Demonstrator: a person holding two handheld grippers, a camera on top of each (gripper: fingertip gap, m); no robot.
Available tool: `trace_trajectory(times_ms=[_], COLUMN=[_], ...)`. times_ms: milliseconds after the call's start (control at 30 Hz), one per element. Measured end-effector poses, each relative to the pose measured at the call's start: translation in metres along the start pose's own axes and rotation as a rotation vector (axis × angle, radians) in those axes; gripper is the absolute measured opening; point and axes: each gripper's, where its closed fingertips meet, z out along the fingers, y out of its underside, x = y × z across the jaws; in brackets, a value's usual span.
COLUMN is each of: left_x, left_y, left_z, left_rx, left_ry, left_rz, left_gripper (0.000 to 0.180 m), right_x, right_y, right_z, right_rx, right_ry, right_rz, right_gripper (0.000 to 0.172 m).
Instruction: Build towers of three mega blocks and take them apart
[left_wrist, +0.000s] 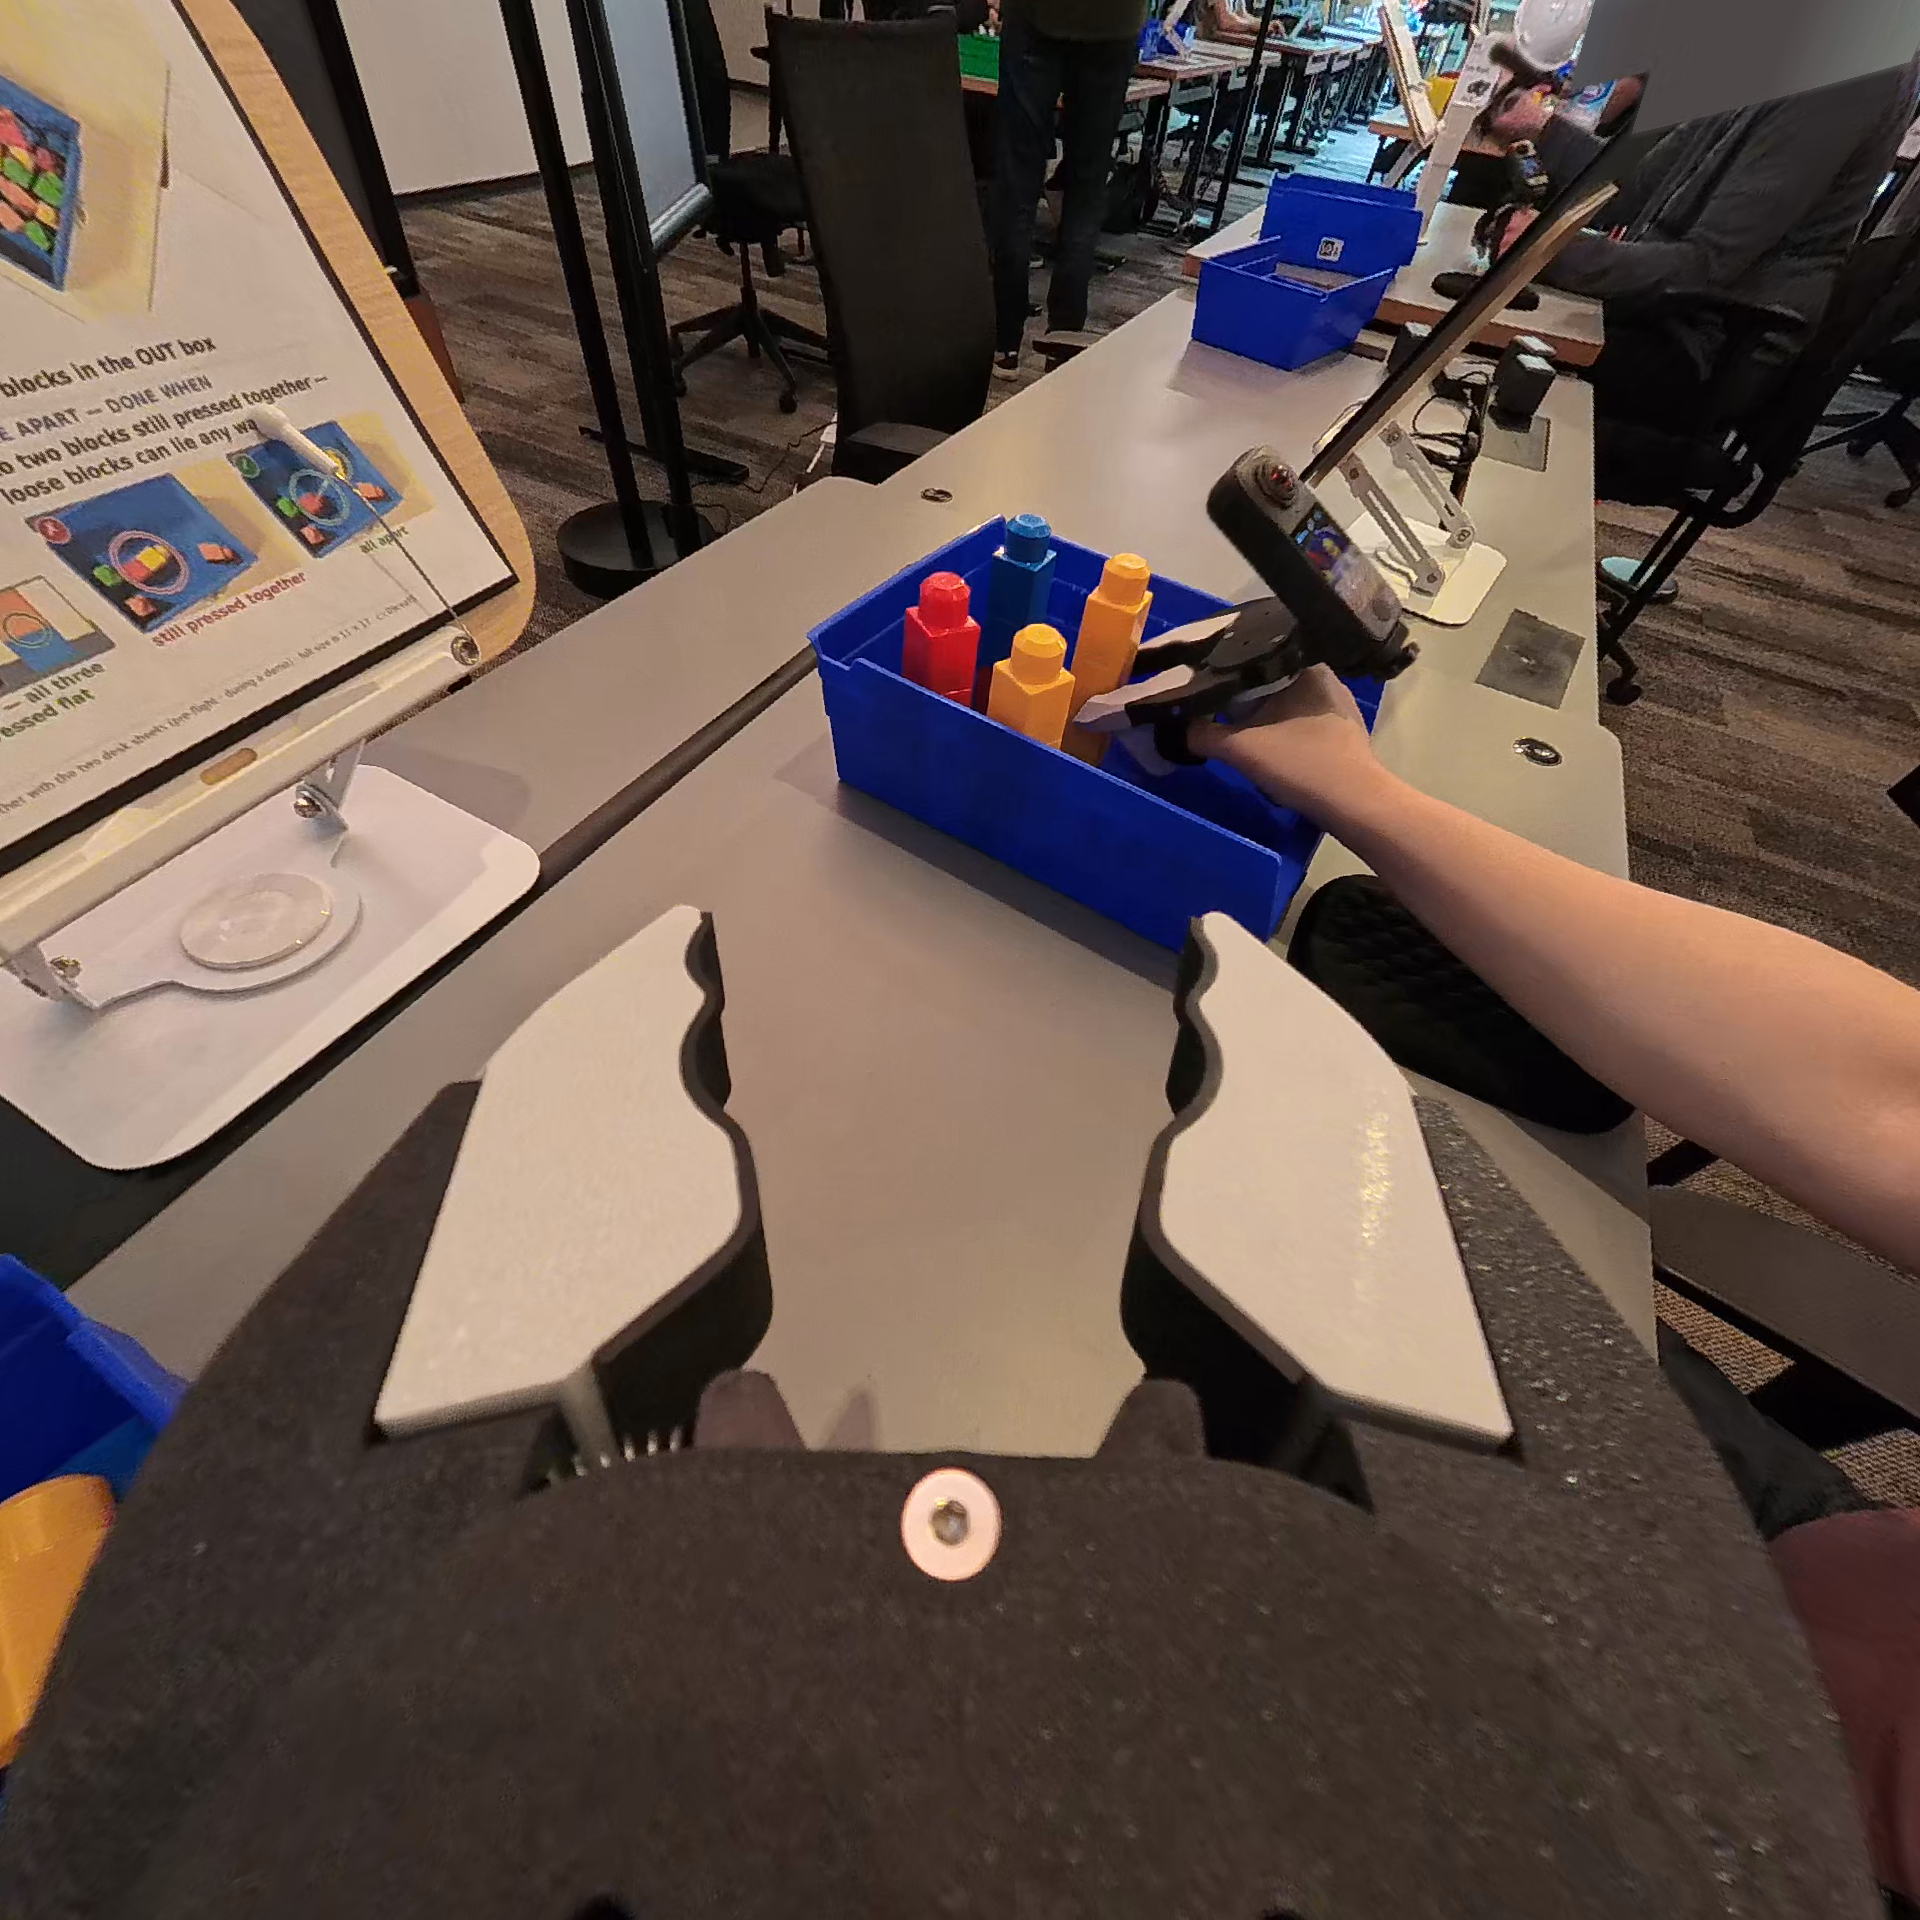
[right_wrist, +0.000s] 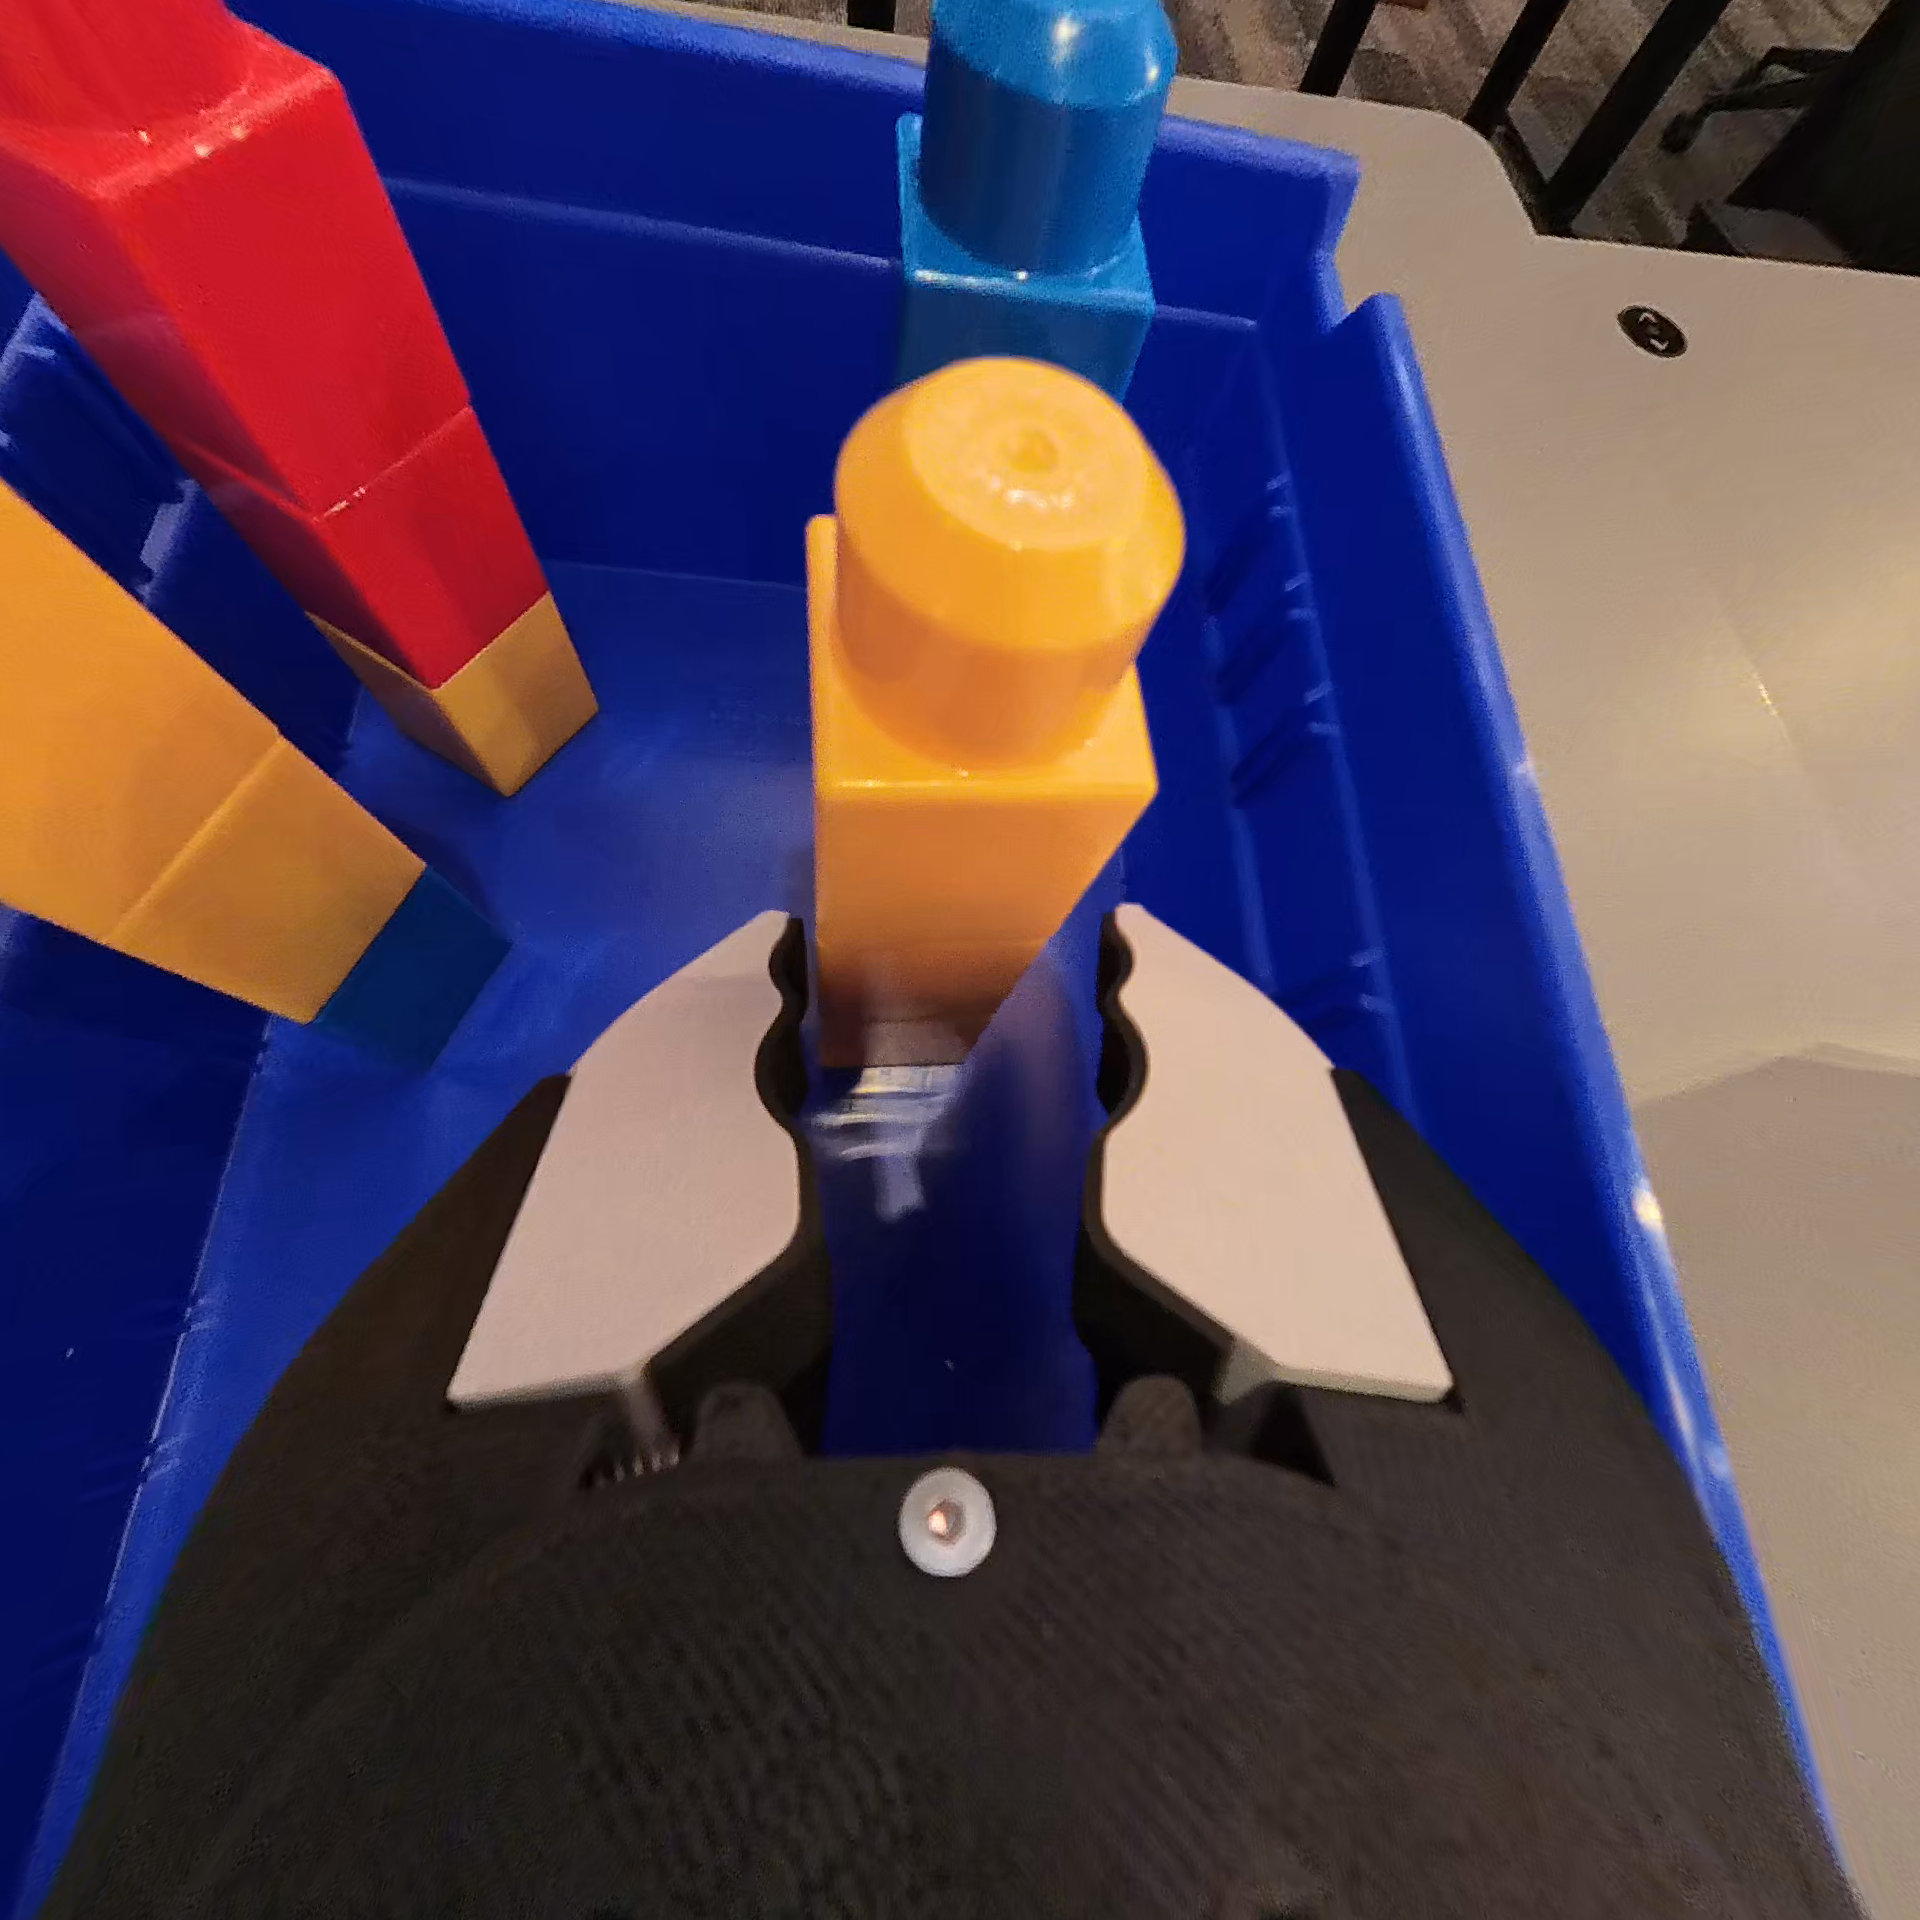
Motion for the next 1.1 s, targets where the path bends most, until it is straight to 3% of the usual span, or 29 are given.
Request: trace_trajectory(times_ms=[267, 667, 833, 1100], left_x=[-0.011, -0.056, -0.061, -0.043], left_y=[0.007, 0.03, 0.009, -0.058], left_z=[0.004, -0.014, -0.048, -0.092], left_rx=[-0.019, -0.067, 0.033, 0.145], left_ry=[-0.067, -0.486, -0.641, -0.786], left_rz=[-0.051, -0.082, -0.092, -0.059], left_gripper=[0.095, 0.122, 0.124, 0.132], right_x=[0.007, 0.006, -0.014, -0.09], right_y=[-0.02, -0.059, -0.101, -0.179], right_z=[-0.038, -0.162, -0.218, -0.285], right_rx=[0.083, 0.345, 0.51, 0.676], right_ry=[0.043, 0.078, 0.06, -0.035], right_rz=[0.017, 0.043, 0.018, -0.054], right_gripper=[0.065, 0.087, 0.098, 0.125])
